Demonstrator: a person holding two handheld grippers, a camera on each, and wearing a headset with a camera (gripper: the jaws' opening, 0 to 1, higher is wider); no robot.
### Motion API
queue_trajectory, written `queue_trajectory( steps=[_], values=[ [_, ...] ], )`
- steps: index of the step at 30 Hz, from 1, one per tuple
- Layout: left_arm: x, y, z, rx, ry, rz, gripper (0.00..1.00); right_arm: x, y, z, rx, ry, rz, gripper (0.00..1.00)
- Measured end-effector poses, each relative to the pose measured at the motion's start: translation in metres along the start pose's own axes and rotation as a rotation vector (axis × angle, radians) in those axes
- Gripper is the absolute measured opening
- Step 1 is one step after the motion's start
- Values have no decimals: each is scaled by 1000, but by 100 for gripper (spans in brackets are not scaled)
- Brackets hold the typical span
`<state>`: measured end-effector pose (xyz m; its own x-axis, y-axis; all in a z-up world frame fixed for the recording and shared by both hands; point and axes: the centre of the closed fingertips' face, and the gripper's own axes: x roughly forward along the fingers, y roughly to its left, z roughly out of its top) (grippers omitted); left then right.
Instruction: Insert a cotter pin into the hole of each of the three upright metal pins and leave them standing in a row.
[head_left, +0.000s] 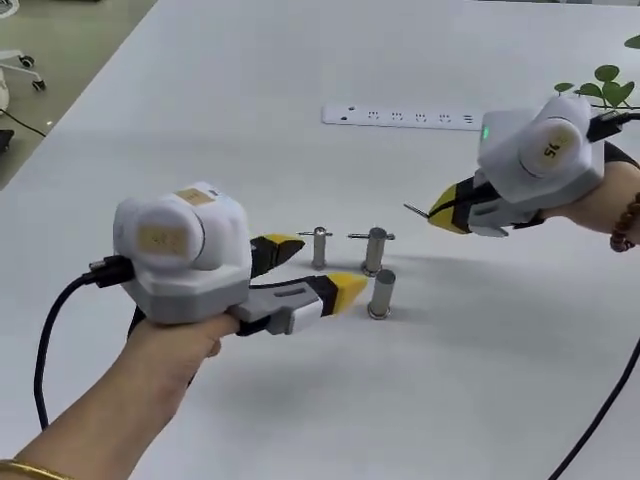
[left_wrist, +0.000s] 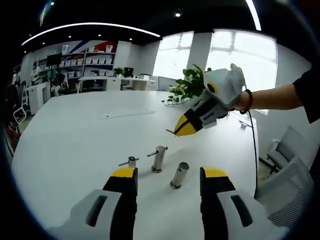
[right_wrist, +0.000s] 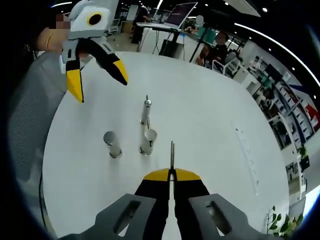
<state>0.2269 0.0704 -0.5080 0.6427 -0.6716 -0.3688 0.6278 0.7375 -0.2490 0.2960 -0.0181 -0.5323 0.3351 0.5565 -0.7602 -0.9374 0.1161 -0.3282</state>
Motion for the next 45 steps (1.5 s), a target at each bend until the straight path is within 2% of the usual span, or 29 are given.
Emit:
queue_trajectory(
  steps=[6, 10, 13, 16, 21, 28, 45],
  values=[
    [5, 0, 5, -31, 9, -12, 42, -4, 10, 17, -36, -50, 17, 0],
    [10, -2, 1, -63, 54, -30, 35, -5, 18, 29, -56, -81, 27, 0],
    [12, -3, 1, -70, 65, -36, 33, -3, 21, 36, -77, -102, 38, 0],
    [14, -4, 5, -96, 58, -42, 32, -3, 26, 43, -96, -121, 49, 0],
    [16, -9, 13, -135, 43, -63, 25, -4, 37, 55, -139, -148, 59, 0],
    [18, -15, 15, -187, 40, -86, 15, -1, 44, 62, -191, -158, 83, 0],
    [17, -17, 19, -239, 26, -99, 3, -3, 57, 74, -260, -168, 98, 0]
  ],
)
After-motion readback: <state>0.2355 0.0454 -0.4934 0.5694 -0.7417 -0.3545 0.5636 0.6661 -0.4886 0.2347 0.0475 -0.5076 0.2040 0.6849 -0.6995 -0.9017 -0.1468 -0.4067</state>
